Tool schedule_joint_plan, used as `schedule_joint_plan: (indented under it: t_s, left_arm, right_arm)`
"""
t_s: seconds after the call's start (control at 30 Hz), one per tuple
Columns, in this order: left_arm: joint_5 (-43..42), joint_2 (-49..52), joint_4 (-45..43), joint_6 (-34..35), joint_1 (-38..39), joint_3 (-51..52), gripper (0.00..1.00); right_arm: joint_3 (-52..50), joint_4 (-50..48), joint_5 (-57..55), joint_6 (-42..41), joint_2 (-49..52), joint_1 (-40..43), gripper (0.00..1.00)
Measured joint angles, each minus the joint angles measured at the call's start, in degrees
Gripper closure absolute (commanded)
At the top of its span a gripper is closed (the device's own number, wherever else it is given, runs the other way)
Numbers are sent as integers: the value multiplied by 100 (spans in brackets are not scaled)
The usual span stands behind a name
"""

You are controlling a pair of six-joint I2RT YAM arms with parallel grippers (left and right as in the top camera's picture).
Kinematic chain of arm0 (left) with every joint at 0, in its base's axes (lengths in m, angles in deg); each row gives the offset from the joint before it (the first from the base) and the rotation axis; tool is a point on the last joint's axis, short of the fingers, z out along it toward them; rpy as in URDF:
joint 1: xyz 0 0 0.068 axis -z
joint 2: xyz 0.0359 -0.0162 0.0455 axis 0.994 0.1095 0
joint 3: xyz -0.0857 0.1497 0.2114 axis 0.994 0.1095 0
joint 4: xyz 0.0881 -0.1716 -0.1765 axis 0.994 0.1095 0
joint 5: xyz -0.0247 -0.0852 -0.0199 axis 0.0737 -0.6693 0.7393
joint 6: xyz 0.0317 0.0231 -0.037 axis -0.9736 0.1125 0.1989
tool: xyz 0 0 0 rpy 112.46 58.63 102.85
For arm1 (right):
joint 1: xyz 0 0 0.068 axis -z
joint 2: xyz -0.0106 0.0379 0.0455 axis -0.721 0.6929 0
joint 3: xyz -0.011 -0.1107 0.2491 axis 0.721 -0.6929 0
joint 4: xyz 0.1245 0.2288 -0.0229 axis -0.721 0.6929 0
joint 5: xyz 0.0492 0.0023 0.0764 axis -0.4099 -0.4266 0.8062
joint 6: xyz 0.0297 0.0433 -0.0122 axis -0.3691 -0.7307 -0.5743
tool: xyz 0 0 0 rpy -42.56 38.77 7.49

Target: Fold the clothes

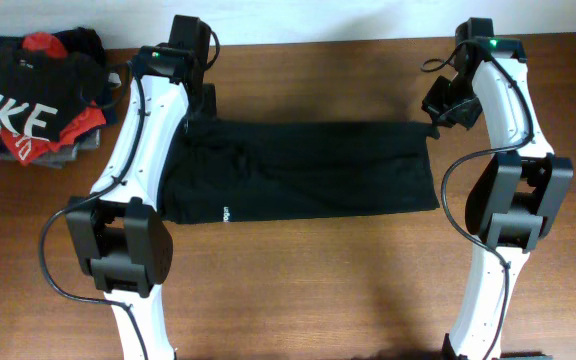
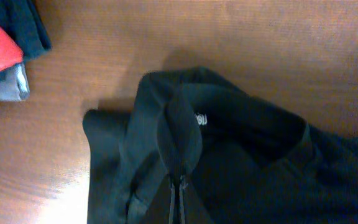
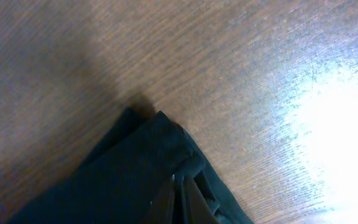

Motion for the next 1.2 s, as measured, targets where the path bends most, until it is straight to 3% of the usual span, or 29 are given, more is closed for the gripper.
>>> schedule_joint_plan:
  t_s: [0.37,0.47,0.53,0.6,0.67,0.73,0.97,1.07,1.2]
  left_arm:
    - [-125,2,785,271,0,2,97]
    - [-131,2,857,343,0,7,91]
    - [-131,2,866,400,-2,61,69]
    - [-127,0,868,435,-11,164,52]
    - [-116,2,866,468,-22,302,38]
    - [-114,2,861,479,-24,431,34]
    - [-111,2,846,483,-33,592,30]
    - [-116,2,752,485,-33,595,29]
    - [-428,2,280,299,-39,595,27]
  right_arm:
    - [0,881,-109,138,-247,0,96]
    - [0,1207,-118,278,-387,0,96]
    - [0,1401,-131,358,-428,0,95]
    - [0,1537,-144,422,-433,0,85]
    - [0,1637,-201,496,-433,-2,59]
    - [0,1722,-280,544,-433,-20,42]
    - [0,1980,-356,730,-433,-120,36]
    - [0,1989,-369,763,-433,-157,26]
    - [0,1987,-372,809,-433,-162,21]
